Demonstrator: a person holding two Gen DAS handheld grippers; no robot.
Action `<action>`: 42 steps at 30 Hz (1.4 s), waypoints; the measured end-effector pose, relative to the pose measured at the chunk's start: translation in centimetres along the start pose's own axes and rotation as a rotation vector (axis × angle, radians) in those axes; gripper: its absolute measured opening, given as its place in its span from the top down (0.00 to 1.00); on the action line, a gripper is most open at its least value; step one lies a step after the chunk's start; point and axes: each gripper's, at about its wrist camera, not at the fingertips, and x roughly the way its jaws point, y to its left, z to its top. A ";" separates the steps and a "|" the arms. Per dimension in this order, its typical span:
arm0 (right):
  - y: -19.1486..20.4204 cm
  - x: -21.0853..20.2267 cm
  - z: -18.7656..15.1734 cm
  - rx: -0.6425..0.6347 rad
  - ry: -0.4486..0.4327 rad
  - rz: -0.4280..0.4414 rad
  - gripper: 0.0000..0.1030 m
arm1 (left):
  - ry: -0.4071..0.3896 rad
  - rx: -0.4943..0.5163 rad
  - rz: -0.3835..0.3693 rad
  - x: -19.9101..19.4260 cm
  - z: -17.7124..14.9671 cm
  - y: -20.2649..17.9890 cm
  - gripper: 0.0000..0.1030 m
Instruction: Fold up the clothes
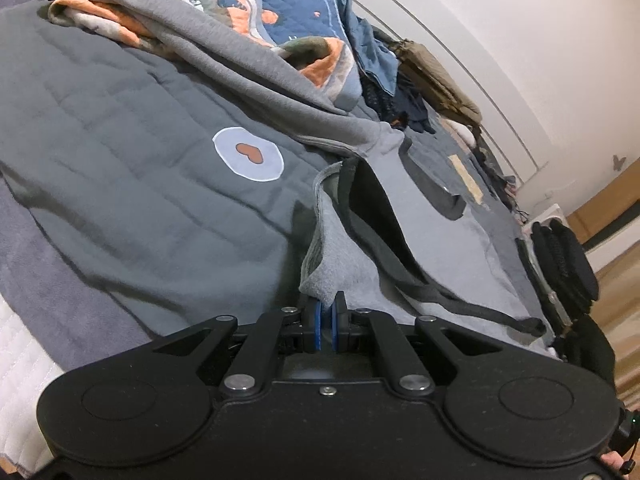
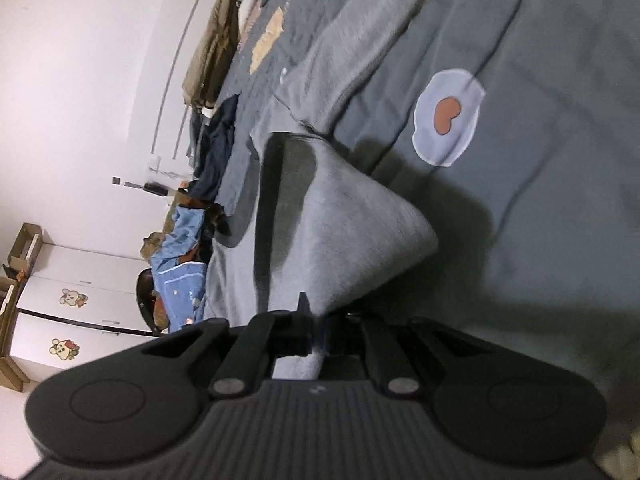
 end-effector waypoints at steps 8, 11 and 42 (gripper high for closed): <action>-0.9 -5.8 -4.1 -0.013 -0.013 -0.041 0.96 | 0.053 0.039 -0.027 -3.5 -1.9 0.3 0.95; -1.5 -7.4 -5.5 -0.015 -0.010 -0.076 0.96 | 0.081 0.063 -0.033 -4.9 -3.1 0.6 0.95; 5.5 -2.0 -4.7 -0.945 0.024 -0.390 0.47 | -0.047 1.253 0.106 -2.9 -10.0 -6.8 0.56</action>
